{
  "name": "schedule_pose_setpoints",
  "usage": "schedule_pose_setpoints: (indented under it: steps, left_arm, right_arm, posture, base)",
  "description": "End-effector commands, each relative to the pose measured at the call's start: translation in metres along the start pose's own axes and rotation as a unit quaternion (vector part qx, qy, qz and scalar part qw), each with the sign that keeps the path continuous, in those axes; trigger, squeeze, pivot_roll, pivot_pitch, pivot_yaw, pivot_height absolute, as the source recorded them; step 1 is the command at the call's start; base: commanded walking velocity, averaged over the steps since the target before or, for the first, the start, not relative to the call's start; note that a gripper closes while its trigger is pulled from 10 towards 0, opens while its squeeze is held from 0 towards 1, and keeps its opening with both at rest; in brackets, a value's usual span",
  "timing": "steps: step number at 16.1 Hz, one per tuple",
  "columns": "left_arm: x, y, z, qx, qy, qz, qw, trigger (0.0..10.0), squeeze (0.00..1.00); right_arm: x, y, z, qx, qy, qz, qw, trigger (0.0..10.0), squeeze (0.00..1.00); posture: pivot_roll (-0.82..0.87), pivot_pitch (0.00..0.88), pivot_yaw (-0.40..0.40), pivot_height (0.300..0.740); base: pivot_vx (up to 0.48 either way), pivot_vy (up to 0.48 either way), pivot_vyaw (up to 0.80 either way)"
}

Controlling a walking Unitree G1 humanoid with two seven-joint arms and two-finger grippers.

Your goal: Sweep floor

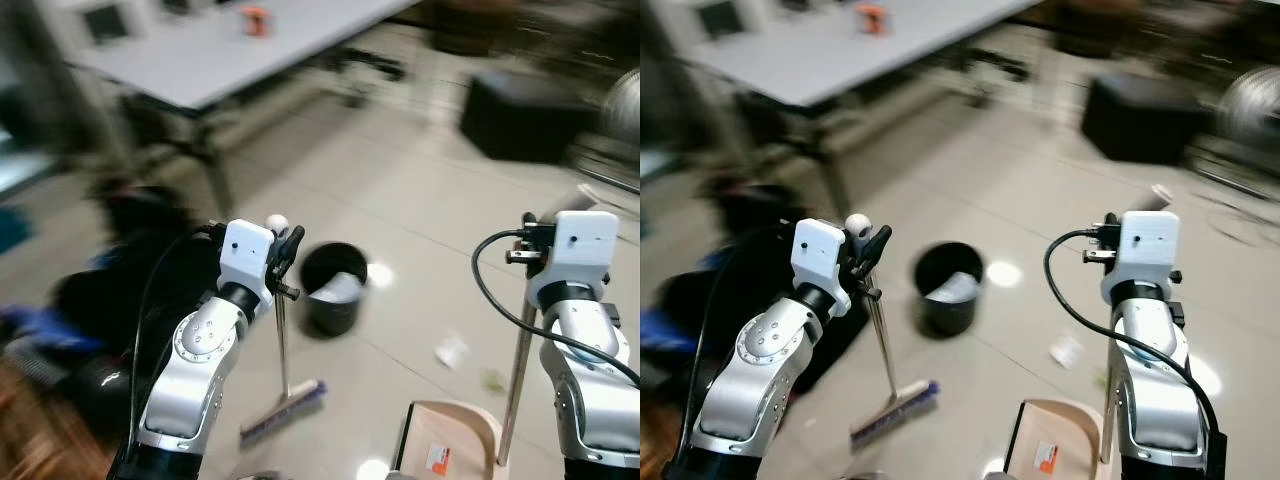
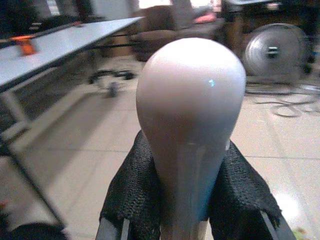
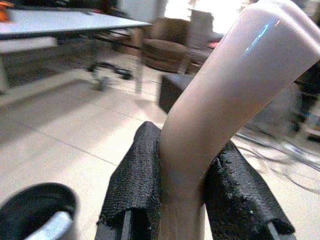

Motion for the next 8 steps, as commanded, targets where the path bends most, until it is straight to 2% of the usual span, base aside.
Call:
schedule_pose_setpoints:
  steps: [1,4,8]
  left_arm:
    - [0.005,0.003,0.001,-0.001,0.007,0.009,1.000,10.0,0.00]
    - [0.009,0.000,0.001,0.006,0.025,-0.001,1.000,10.0,0.00]
    - [0.014,0.001,-0.001,0.003,0.045,0.011,0.999,10.0,0.00]
  right_arm:
    - [0.005,0.012,-0.003,-0.017,0.009,0.005,1.000,10.0,0.00]
    - [0.004,0.018,-0.003,-0.023,0.013,-0.001,1.000,10.0,0.00]
    - [0.004,0.032,-0.001,-0.046,0.018,-0.016,0.999,10.0,0.00]
  posture:
    - [-0.06,0.055,0.067,0.740]
    - [-0.07,0.059,0.061,0.740]
    - [-0.07,0.065,0.033,0.740]
  base:
    - [0.000,0.000,-0.80]
    - [0.000,0.000,-0.80]
    - [0.000,0.000,-0.80]
Point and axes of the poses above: a point about 5 cm out from each wrist's last joint towards the gripper, its own z axis pointing out of the wrist towards the gripper, its own y axis along the axis of the wrist's last joint, x = y × z, the point moved 5 cm from there along z, pointing out of the wrist towards the gripper, and after that the axes turned 11 degrees about z, right-handed, at the moved point
